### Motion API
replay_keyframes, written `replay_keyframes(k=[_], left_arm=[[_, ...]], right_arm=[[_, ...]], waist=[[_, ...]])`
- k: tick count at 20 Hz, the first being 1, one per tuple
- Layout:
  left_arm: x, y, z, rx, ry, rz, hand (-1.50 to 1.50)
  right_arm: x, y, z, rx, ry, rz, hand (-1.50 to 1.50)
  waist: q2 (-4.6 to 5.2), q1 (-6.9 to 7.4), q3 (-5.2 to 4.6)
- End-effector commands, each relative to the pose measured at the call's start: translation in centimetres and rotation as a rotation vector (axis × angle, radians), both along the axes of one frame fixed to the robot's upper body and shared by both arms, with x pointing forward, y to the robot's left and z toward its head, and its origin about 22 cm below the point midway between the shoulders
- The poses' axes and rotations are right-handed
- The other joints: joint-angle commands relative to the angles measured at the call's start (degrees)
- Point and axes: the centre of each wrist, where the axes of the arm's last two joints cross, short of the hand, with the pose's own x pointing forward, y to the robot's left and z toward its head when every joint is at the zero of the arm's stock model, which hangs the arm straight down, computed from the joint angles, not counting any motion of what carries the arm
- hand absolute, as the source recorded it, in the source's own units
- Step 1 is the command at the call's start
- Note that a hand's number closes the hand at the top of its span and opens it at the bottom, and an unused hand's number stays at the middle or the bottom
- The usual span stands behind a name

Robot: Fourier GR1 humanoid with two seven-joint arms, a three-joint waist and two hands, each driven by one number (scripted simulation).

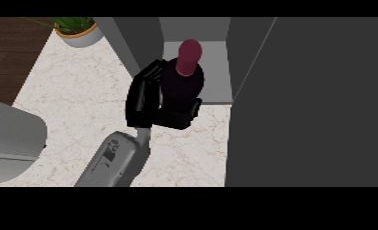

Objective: Pick up the wine, place it into the cabinet and close the cabinet

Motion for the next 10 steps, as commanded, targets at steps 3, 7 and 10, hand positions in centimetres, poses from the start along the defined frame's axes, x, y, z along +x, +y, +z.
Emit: replay_keyframes(k=[3, 7, 10], left_arm=[[-0.2, -2.5, -3.1, 0.041, 0.025, 0.039, 1.5], [1.4, -0.9, -4.6, 0.013, 0.045, 0.042, 1.5], [0.8, -3.2, -5.3, 0.052, 0.064, 0.057, 1.5]], right_arm=[[0.3, -1.0, 0.0, 0.01, -0.016, -0.004, -1.5], [-0.3, 0.5, 0.9, 0.01, 0.001, 0.012, -1.5], [-0.2, -1.2, 1.4, 0.005, -0.019, 0.013, -1.5]], waist=[[0.03, -0.23, 0.0], [0.04, -0.15, -0.03], [0.08, -0.61, -0.02]])
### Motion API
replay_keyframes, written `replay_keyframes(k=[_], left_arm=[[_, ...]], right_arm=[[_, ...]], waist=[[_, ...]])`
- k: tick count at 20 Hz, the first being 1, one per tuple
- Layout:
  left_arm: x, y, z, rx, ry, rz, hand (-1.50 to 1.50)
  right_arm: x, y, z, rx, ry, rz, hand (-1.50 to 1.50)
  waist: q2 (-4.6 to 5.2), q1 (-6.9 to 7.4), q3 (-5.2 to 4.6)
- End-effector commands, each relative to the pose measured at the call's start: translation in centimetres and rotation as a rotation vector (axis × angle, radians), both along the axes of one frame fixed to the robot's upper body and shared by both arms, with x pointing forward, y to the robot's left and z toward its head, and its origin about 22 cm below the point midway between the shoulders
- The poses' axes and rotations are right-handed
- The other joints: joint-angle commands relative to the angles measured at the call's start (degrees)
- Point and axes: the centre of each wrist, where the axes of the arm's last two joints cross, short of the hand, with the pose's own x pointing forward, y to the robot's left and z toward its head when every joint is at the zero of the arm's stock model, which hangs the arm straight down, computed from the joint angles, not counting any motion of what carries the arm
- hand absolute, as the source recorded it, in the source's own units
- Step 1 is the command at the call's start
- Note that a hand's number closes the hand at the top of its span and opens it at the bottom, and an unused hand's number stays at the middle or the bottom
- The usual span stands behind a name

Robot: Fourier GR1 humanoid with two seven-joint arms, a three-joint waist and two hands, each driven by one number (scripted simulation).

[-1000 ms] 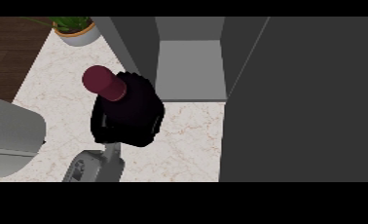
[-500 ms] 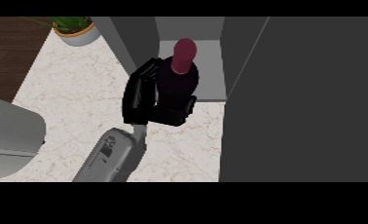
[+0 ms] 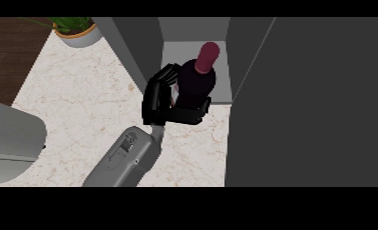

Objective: Pick up the wine, place it into the cabinet and close the cabinet

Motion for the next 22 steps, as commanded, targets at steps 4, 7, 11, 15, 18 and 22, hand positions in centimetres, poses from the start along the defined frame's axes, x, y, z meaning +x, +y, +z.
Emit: replay_keyframes(k=[4, 7, 11, 15, 18, 22], left_arm=[[-0.7, 0.4, -4.8, -0.007, 0.055, 0.036, 1.5], [-0.7, -1.0, -3.8, 0.008, 0.073, 0.034, 1.5], [0.3, -0.2, -5.5, 0.014, 0.068, 0.073, 1.5], [0.9, 2.4, -6.2, -0.069, 0.099, 0.055, 1.5], [0.3, 1.5, -7.3, -0.128, 0.107, 0.068, 1.5], [2.9, 2.9, -7.7, -0.122, 0.101, 0.058, 1.5]], right_arm=[[0.4, -0.7, -1.4, -0.008, 0.005, -0.003, -1.5], [0.1, 0.2, -0.5, 0.013, -0.01, -0.012, -1.5], [-0.1, 1.4, -1.0, 0.005, 0.007, 0.006, -1.5], [-0.8, 2.9, 0.9, 0.02, 0.013, -0.013, -1.5], [-1.0, -0.3, -0.8, 0.009, 0.0, 0.023, -1.5], [1.0, -0.9, -0.1, 0.018, -0.008, 0.013, -1.5]], waist=[[0.12, -0.3, 0.0], [-0.01, -0.08, 0.0], [0.11, -0.51, -0.02], [-0.01, 0.24, -0.02], [0.15, -0.82, -0.02], [0.58, -1.38, -0.05]])
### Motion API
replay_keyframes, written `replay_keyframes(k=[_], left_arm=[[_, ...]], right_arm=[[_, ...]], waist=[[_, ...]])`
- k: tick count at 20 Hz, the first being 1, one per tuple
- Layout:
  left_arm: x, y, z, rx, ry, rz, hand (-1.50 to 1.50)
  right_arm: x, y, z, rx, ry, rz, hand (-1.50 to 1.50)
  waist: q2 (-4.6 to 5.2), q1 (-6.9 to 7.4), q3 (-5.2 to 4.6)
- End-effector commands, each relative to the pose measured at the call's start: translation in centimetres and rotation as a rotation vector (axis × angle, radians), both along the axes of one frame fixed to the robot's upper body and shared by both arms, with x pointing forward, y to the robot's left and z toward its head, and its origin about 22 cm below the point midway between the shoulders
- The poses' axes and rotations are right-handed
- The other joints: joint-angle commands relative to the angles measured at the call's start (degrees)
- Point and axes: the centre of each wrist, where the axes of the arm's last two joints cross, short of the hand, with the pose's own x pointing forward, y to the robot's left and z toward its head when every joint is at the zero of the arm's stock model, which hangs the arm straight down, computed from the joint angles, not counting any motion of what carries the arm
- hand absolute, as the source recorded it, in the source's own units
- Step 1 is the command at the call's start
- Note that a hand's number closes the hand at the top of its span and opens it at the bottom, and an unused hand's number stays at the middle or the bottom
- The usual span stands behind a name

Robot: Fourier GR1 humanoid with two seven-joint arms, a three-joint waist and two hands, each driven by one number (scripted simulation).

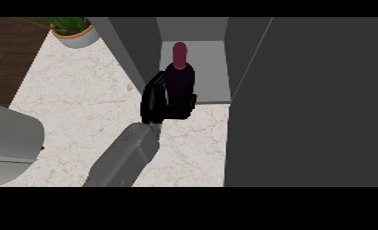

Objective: Pick up the wine, place it into the cabinet and close the cabinet

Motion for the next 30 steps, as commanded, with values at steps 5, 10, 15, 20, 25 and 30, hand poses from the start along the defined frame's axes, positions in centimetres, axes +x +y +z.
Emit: replay_keyframes(k=[5, 10, 15, 20, 25, 30], left_arm=[[1.8, -0.5, 0.3, -0.002, 0.0, -0.015, 1.5], [4.1, -0.5, 2.1, -0.025, 0.02, -0.029, 1.5], [5.5, -1.4, 3.8, -0.028, 0.006, -0.005, 1.5], [5.9, -0.4, 3.2, -0.051, -0.001, 0.011, 1.5], [6.5, -0.6, 3.9, 0.003, 0.047, -0.002, 1.5], [6.5, -0.7, 4.0, 0.023, 0.088, 0.055, 1.5]], right_arm=[[0.8, 0.7, -0.2, -0.008, -0.001, 0.001, -1.5], [-0.1, -0.4, -0.1, 0.016, 0.004, 0.0, -1.5], [1.4, -0.3, -0.2, -0.007, 0.005, 0.013, -1.5], [0.0, 0.0, -0.8, 0.002, 0.007, 0.023, -1.5], [1.3, -1.0, -1.0, 0.016, -0.019, 0.008, -1.5], [1.3, 0.0, -0.5, 0.004, -0.012, 0.065, -1.5]], waist=[[0.01, -0.14, 0.0], [0.01, -0.2, 0.01], [0.42, -1.4, -0.02], [0.34, -1.03, -0.01], [0.29, -0.71, 0.02], [0.64, -2.48, -0.02]])
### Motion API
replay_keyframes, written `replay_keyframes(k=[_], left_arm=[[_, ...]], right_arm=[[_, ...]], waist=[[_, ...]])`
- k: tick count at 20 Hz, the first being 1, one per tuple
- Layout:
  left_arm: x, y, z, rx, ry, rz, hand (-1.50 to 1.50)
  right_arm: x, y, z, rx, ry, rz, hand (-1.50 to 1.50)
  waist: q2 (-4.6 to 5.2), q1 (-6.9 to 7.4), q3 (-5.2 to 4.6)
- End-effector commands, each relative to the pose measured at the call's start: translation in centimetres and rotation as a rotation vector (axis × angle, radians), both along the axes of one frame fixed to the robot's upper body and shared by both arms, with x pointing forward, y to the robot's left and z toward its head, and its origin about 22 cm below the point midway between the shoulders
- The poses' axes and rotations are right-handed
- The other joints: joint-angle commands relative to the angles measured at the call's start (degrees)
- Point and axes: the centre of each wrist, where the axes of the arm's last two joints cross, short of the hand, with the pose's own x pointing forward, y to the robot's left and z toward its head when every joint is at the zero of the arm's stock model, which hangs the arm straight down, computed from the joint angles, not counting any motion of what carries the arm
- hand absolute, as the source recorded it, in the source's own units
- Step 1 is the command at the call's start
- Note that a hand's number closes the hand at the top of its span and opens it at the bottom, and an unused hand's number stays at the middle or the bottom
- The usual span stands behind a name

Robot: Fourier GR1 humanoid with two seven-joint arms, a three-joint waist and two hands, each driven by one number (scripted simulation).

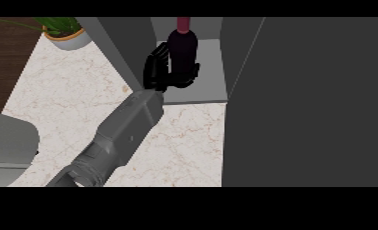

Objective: Pick up the wine, place it into the cabinet and close the cabinet

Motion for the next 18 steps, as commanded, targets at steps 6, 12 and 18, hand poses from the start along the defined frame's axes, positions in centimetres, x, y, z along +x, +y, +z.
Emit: replay_keyframes(k=[6, 12, 18], left_arm=[[0.5, 0.9, -0.2, -0.002, 0.014, 0.051, 1.5], [0.6, 2.0, -0.5, 0.005, -0.067, 0.134, 1.5], [-0.2, 2.7, -1.7, -0.001, -0.165, 0.124, -1.5]], right_arm=[[-0.3, -0.3, 0.2, 0.011, -0.015, 0.002, -1.5], [0.8, 0.5, -0.3, -0.014, 0.005, 0.002, -1.5], [0.2, 0.9, 0.8, -0.009, -0.015, 0.0, -1.5]], waist=[[0.18, -0.28, -0.01], [0.39, -0.04, -0.02], [0.07, 0.84, -0.04]])
